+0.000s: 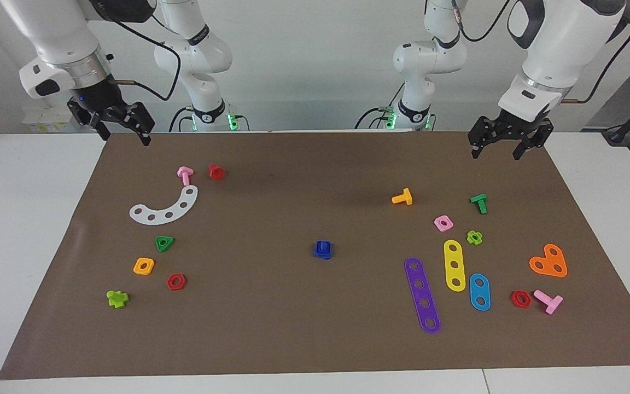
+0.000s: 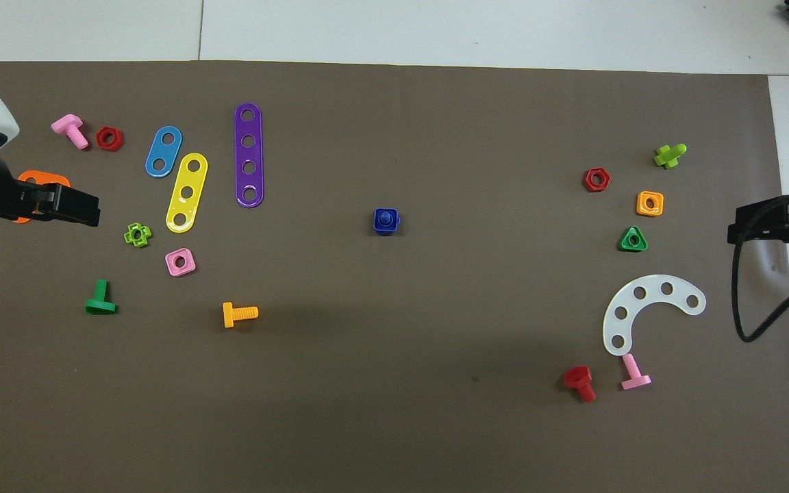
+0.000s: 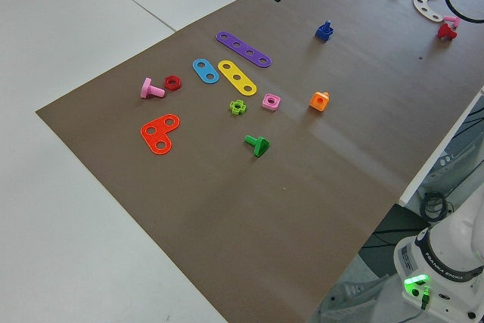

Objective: Unscrew and place screws in storage area

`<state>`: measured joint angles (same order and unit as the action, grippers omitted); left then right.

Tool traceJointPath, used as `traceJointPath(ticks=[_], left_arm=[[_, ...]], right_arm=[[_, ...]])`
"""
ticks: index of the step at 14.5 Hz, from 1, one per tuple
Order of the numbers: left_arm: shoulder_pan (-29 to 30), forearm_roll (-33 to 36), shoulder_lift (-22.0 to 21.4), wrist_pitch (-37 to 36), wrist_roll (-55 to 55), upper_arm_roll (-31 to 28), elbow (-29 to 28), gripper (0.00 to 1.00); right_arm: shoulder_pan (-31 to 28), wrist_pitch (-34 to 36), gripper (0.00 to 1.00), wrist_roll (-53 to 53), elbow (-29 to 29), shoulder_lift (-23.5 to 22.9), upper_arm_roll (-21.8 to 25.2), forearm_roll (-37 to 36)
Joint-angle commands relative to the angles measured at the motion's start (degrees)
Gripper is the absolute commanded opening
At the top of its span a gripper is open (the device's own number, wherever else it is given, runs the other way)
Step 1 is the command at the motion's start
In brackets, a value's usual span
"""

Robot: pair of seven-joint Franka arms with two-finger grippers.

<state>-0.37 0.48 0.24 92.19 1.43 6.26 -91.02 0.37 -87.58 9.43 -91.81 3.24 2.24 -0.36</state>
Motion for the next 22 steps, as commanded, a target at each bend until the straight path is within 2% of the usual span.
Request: traceJointPath(ticks=[1, 9, 13, 19, 22], left_arm=[[0.1, 0.7, -1.4, -0.7, 1.2, 0.0, -0.9, 1.0], [-0.3, 0.0, -1.8, 0.4, 1.3, 0.2, -2.5, 1.0], [-2.0, -4.6, -0.5, 2.0, 0.2, 0.4, -2.0, 1.0], [-11.9, -6.1, 8.3, 8.1, -12.2, 0.3, 1.3, 0.98], [-17.1, -6.0, 12.8, 14.2, -18.5, 0.3, 2.6, 0.97]], right_arm=[[-0.5, 0.5, 1.0, 0.4, -0.5, 0.8, -0.5, -0.2], [-0.5, 0.5, 1.0, 0.4, -0.5, 0.8, -0.5, -0.1], [-0.5, 0.5, 1.0, 0.4, -0.6, 0.8, -0.5, -0.2], [-0.5, 0.5, 1.0, 0.4, -0.5, 0.8, -0.5, -0.2], [-0.5, 0.5, 1.0, 0.4, -0.6, 0.8, -0.5, -0.2]])
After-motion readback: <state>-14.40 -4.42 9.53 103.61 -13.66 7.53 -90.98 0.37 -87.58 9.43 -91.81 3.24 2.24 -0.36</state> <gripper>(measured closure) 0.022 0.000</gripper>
